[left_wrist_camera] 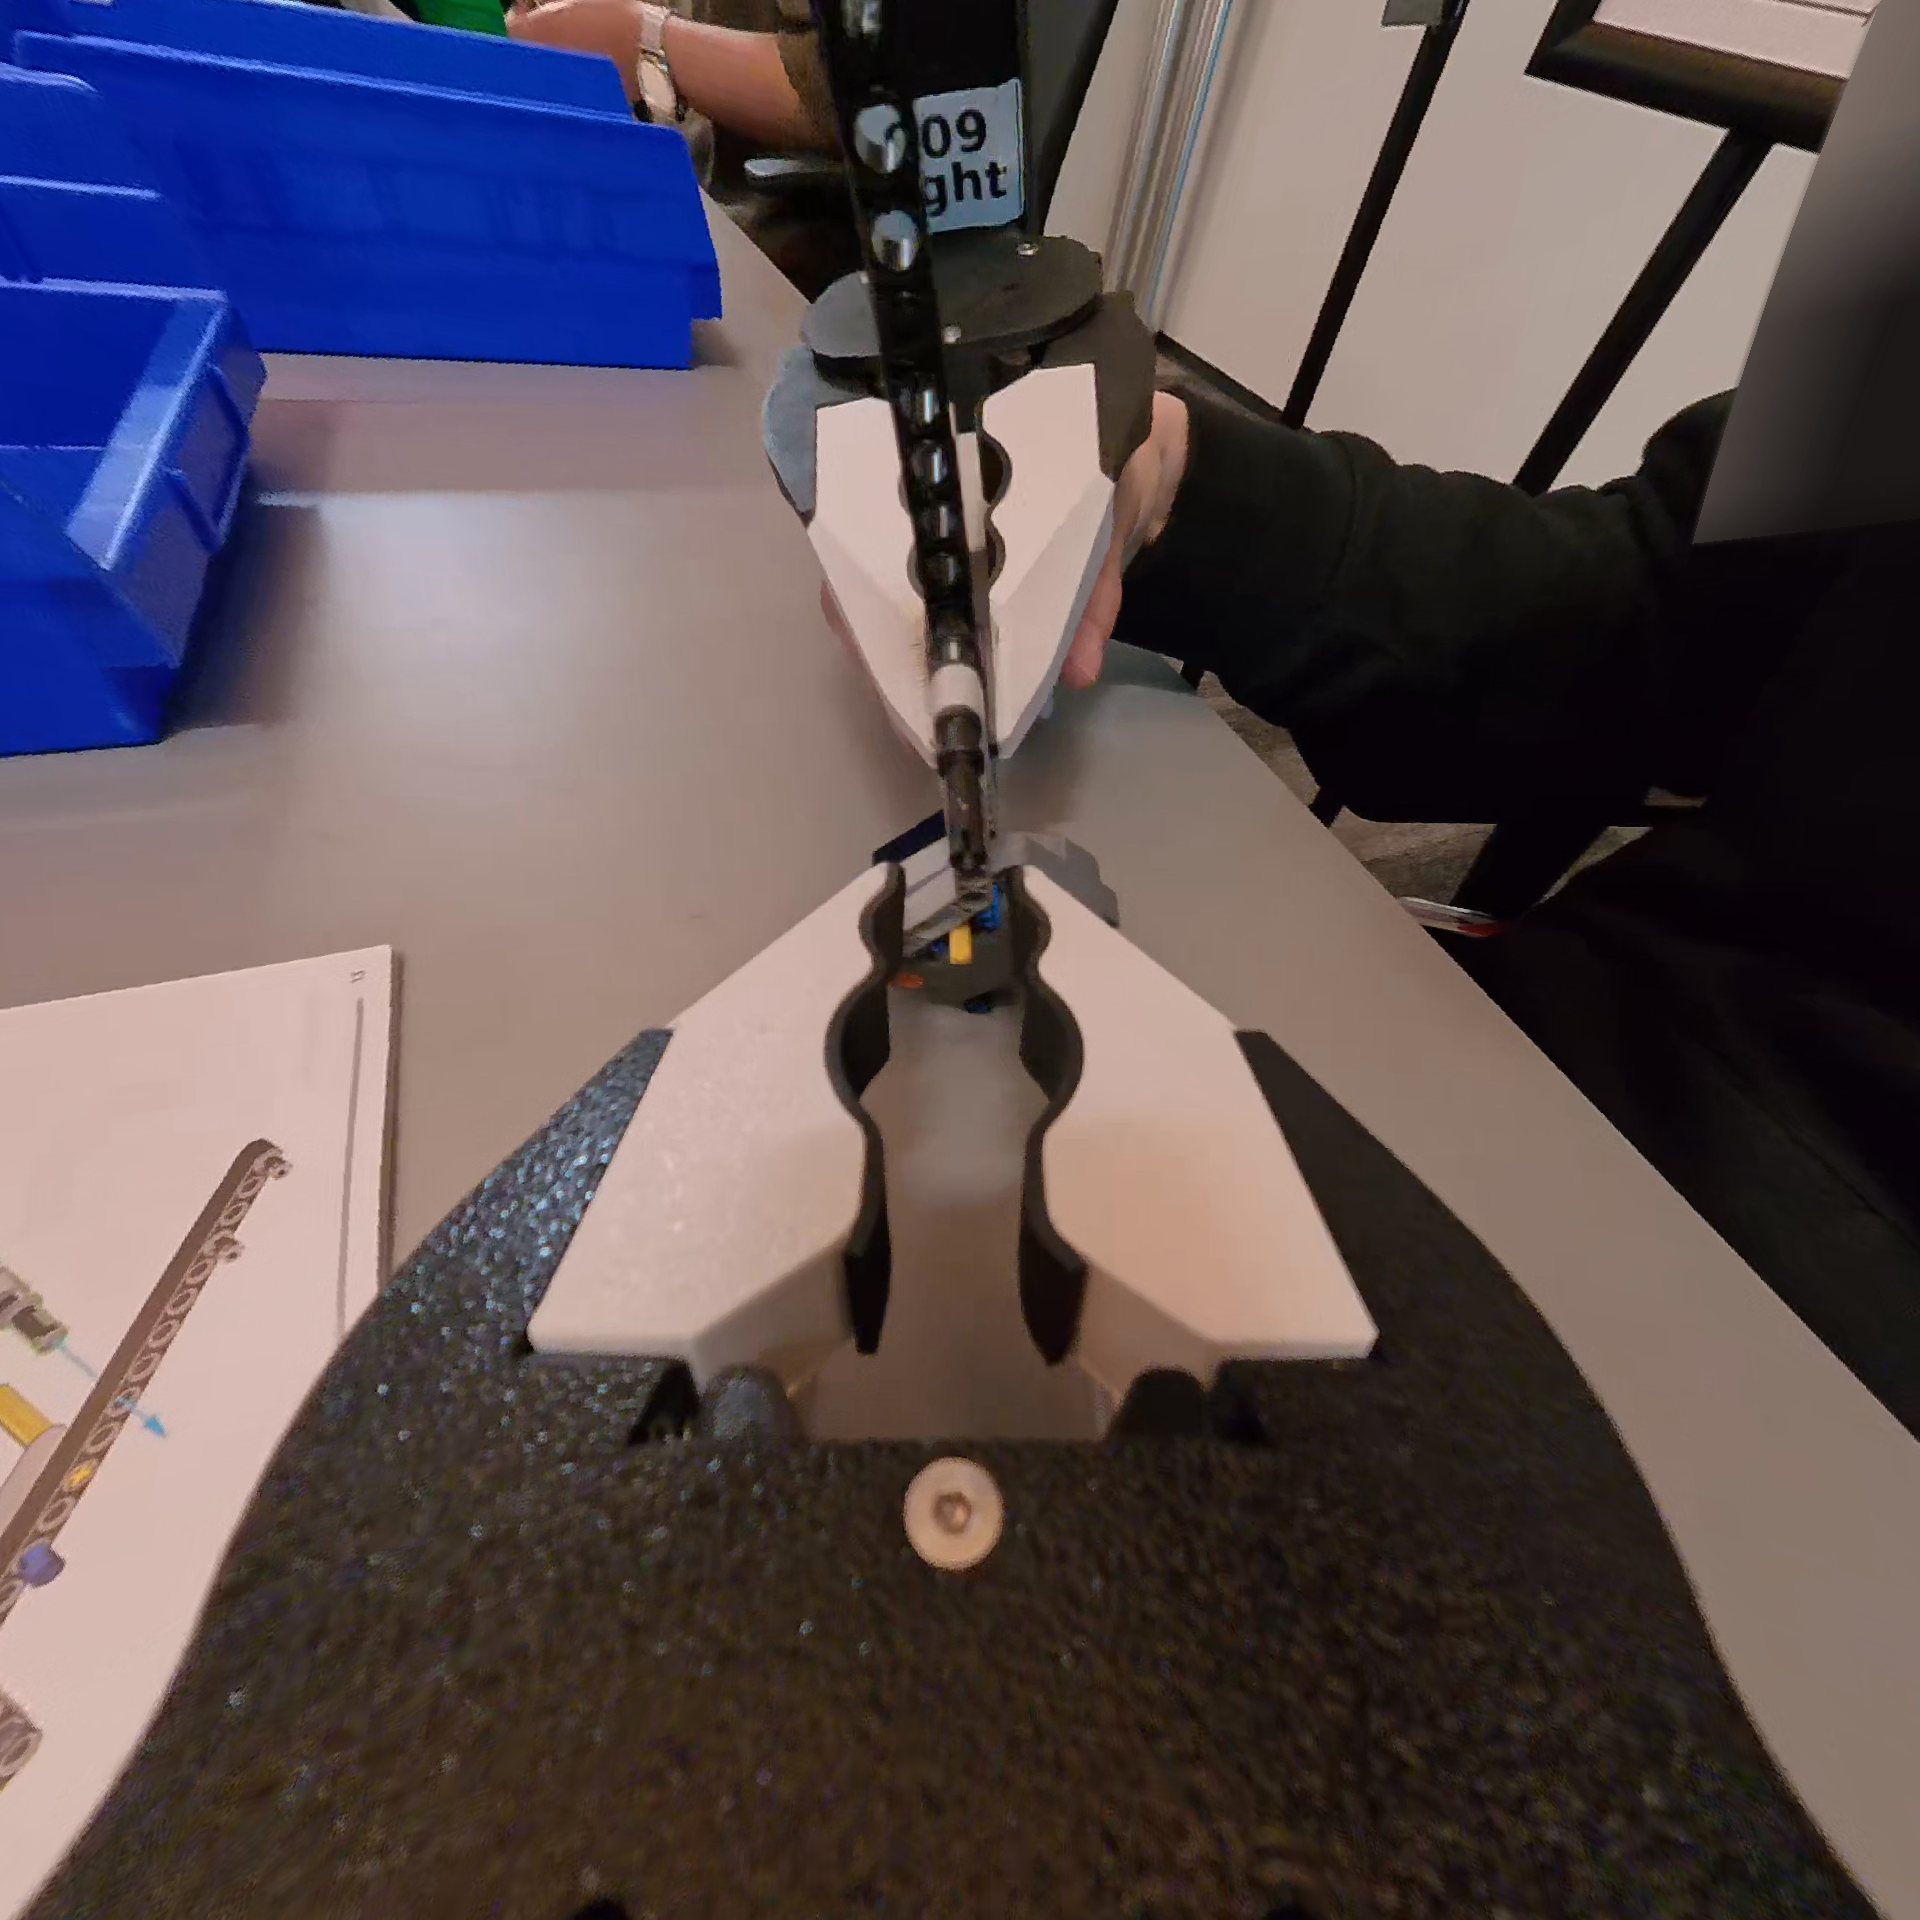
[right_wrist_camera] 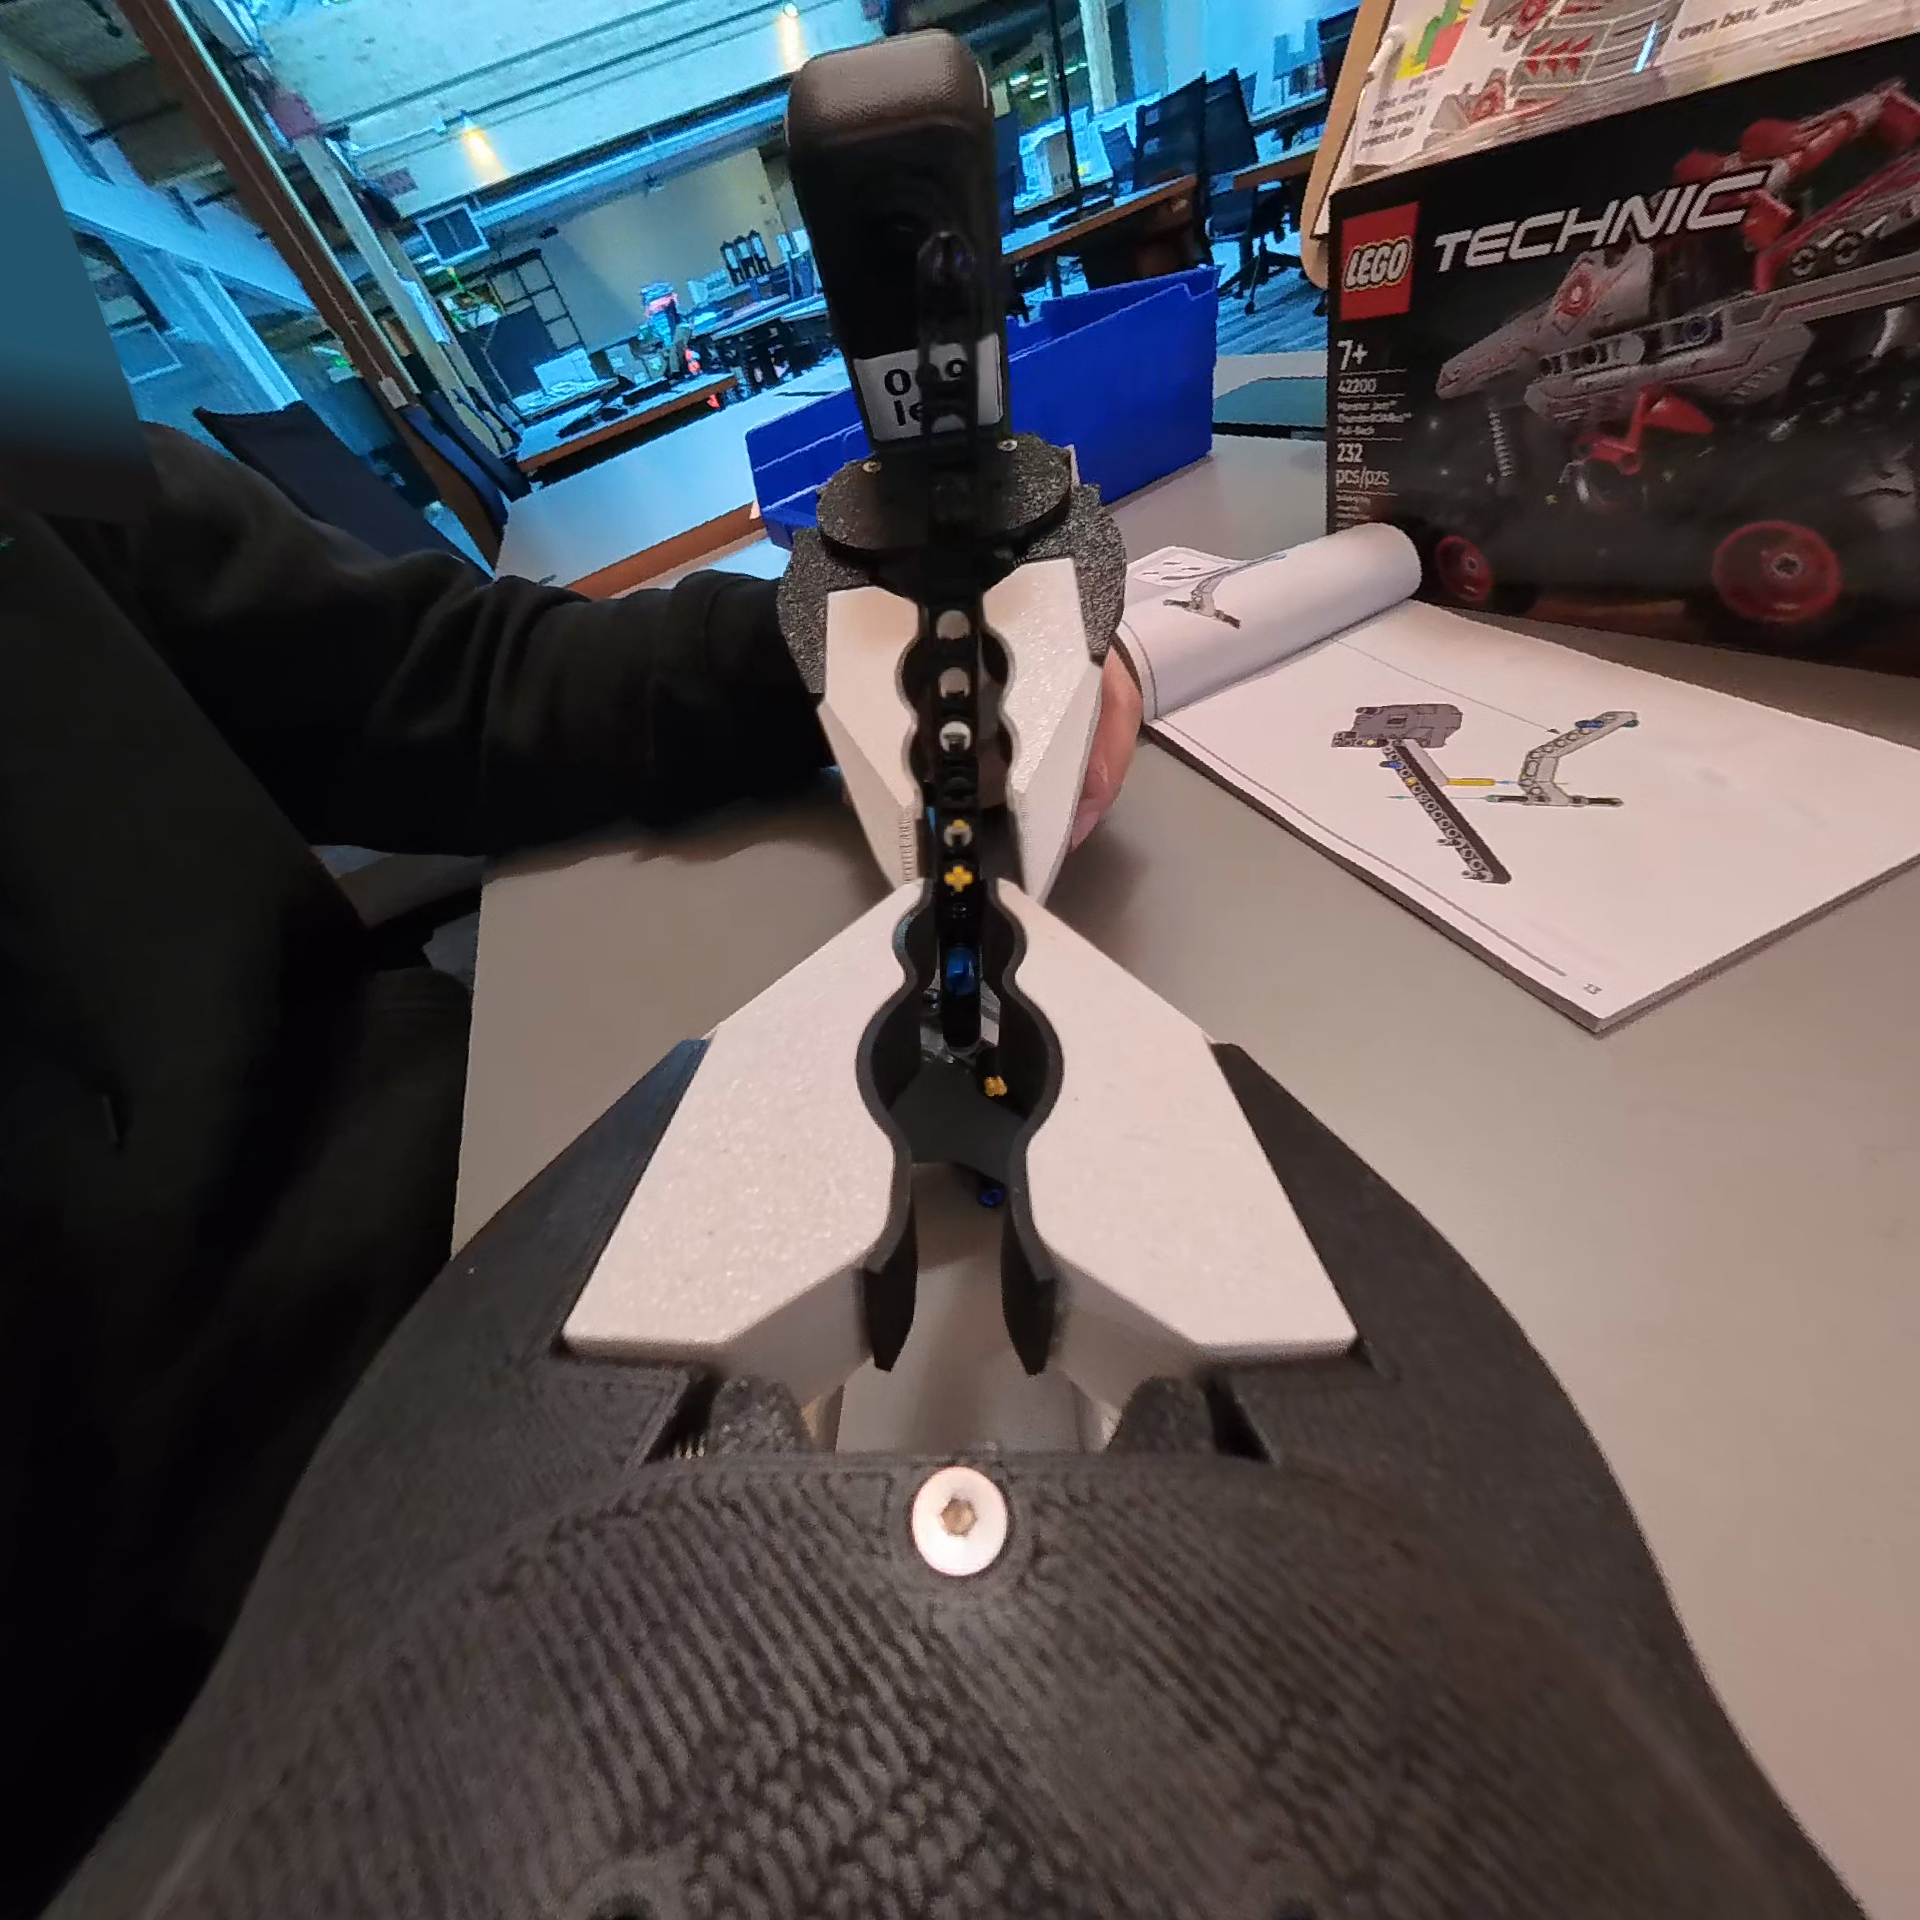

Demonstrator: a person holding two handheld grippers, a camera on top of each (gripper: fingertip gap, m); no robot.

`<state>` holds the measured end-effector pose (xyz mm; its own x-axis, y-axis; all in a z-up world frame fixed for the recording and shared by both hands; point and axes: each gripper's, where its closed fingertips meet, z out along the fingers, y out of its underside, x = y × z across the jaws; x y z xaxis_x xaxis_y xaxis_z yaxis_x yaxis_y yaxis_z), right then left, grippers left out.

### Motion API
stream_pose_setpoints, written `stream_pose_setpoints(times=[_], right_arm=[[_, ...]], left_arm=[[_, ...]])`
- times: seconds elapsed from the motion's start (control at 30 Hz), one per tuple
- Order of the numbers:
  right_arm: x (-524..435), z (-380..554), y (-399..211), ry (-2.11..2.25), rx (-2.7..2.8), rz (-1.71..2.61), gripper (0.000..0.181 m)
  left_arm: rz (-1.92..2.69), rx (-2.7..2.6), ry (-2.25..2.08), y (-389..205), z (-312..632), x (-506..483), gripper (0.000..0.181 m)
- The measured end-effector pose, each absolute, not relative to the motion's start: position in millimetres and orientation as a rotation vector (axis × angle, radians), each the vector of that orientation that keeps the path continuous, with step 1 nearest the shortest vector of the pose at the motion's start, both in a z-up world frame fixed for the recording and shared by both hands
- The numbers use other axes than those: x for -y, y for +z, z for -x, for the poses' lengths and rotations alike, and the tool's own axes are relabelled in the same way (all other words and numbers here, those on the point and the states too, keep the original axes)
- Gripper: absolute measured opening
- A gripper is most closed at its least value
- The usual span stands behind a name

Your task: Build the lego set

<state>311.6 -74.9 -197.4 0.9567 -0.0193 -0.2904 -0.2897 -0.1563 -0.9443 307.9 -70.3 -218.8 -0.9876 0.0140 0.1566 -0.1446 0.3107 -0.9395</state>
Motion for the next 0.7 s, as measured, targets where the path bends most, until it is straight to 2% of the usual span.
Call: stream_pose_setpoints(times=[0.1,0.7], right_arm=[[75,-314,-198,0.229,-0.246,1.717,0.004],[75,-307,-201,0.223,-0.217,1.745,0.005]], left_arm=[[-0.118,2.441,1.8,-217,-308,75,0.006],[-0.06,2.483,1.822,-216,-307,84,0.005]])
